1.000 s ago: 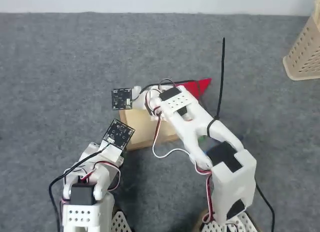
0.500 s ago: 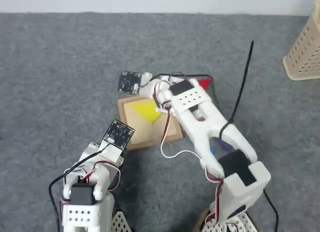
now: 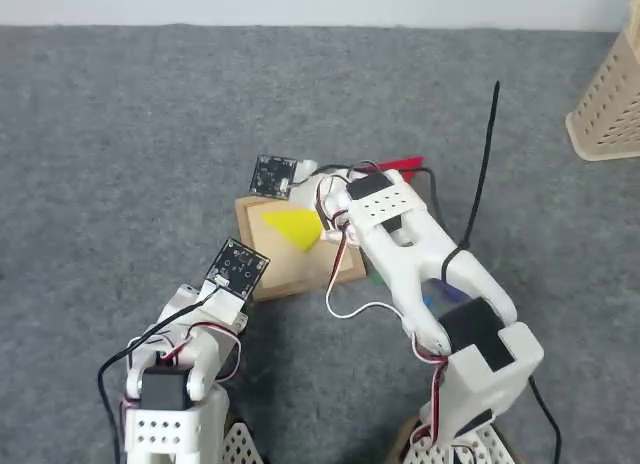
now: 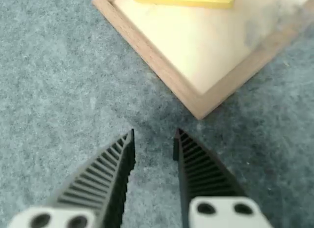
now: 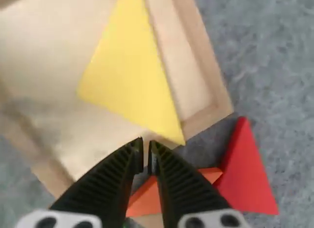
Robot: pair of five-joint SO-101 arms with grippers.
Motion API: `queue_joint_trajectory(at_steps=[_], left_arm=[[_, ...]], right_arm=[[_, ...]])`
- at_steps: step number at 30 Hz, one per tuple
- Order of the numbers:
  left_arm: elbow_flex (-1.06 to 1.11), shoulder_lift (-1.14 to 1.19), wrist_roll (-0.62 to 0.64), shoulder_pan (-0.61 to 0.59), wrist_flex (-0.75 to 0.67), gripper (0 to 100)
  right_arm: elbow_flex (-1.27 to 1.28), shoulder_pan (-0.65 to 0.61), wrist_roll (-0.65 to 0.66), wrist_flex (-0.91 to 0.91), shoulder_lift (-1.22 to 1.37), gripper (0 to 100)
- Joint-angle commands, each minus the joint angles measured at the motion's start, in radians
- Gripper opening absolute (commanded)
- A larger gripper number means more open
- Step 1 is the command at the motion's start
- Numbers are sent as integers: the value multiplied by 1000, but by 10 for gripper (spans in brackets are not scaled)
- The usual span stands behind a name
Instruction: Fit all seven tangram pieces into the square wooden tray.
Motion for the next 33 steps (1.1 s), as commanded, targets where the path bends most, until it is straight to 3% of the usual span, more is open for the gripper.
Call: queue_joint_trajectory(at_steps=[1,15,21,27,33], left_arm=[[-13,-21,8,-3,0,122],[-13,-21,8,-3,0,122],[-13,-21,8,-3,0,122],[-13,-21,8,-3,0,122],[-13,-21,8,-3,0,122]], right_arm=[[-25,-22,-78,-77,42,20],[-258,87,-405,-68,231,20],[-253,88,-416,97,239,7],[-252,157,-601,257,232,6],[-236,254,-658,272,229,6]])
